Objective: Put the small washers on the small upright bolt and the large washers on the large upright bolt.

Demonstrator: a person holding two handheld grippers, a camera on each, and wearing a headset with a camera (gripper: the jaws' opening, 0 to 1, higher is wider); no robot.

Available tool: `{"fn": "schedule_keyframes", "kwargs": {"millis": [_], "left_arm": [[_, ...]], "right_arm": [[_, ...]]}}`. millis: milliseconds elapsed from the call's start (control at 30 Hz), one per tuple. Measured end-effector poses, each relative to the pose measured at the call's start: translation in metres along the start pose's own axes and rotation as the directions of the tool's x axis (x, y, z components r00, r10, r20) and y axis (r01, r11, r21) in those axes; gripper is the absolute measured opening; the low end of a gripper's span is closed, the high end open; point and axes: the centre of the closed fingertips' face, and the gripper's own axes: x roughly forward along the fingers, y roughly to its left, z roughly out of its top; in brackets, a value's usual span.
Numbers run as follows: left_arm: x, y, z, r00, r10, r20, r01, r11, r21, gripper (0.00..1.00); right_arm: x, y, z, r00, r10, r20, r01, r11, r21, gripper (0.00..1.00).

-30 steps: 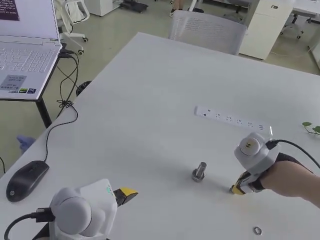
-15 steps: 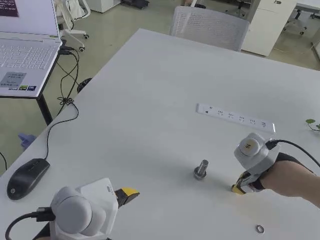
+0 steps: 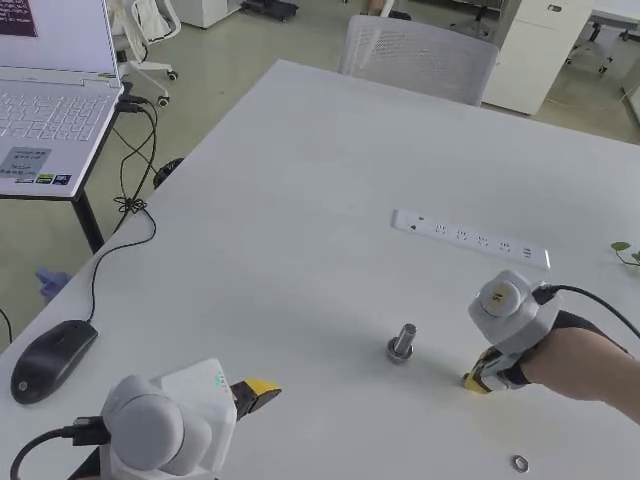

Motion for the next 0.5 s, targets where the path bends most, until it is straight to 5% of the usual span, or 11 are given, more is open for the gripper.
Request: {"fn": "schedule_keyframes", "kwargs": {"millis": [500], "left_arm": [[0.0000, 0.0007, -0.0014, 1.0000, 0.004, 0.000, -0.004, 1.000, -0.005, 0.88]], "right_arm": [[0.0018, -0.0010, 0.0009, 1.0000, -0.003, 0.003, 0.003, 1.000, -0.012, 0.19]]}}
